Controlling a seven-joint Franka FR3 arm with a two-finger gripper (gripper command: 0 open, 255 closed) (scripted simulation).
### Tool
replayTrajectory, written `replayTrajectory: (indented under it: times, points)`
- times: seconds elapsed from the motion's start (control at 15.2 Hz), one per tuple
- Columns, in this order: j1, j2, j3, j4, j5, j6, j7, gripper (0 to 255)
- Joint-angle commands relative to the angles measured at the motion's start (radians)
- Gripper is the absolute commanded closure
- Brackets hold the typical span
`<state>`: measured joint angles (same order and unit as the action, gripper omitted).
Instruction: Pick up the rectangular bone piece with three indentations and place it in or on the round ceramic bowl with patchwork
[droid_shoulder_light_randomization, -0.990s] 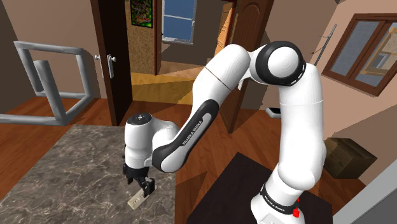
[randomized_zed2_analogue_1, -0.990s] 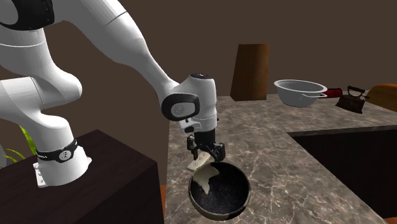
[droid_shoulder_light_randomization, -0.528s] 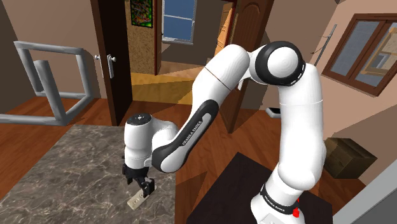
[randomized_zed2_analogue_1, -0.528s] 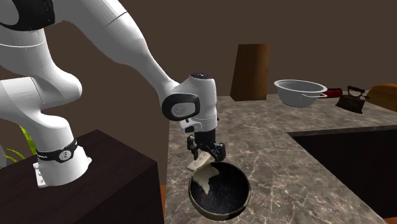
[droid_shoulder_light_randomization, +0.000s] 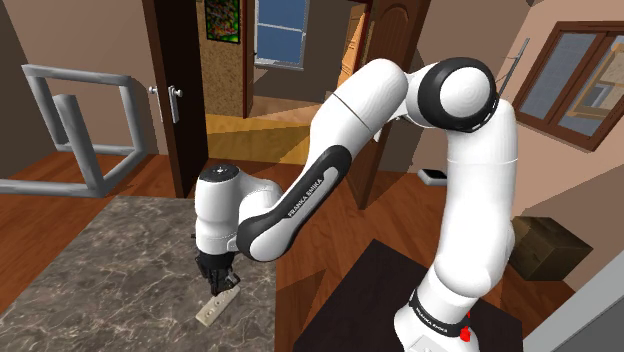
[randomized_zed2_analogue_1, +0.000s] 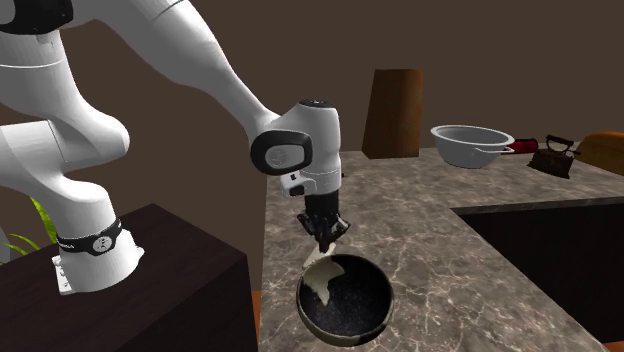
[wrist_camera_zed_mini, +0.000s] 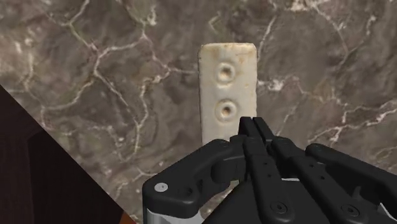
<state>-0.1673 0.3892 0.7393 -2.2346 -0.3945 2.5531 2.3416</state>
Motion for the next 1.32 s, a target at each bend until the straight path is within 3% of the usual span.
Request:
replayTrajectory:
  times: [0.0,0.07,0.2,0.73,1.25]
  points:
    - [0.000,0.000,0.000,0.000,0.000,0.000,0.000,255]
    - [0.000,0.000,0.000,0.000,0.000,0.000,0.000,0]
    - [0.073,0.039,0.000,0.095,0.002,-0.162,0.038,0]
    - [0.124,0.120,-0.066,0.094,-0.078,-0.093,0.091,0]
    - [0.124,0.120,-0.066,0.094,-0.078,-0.093,0.091,0]
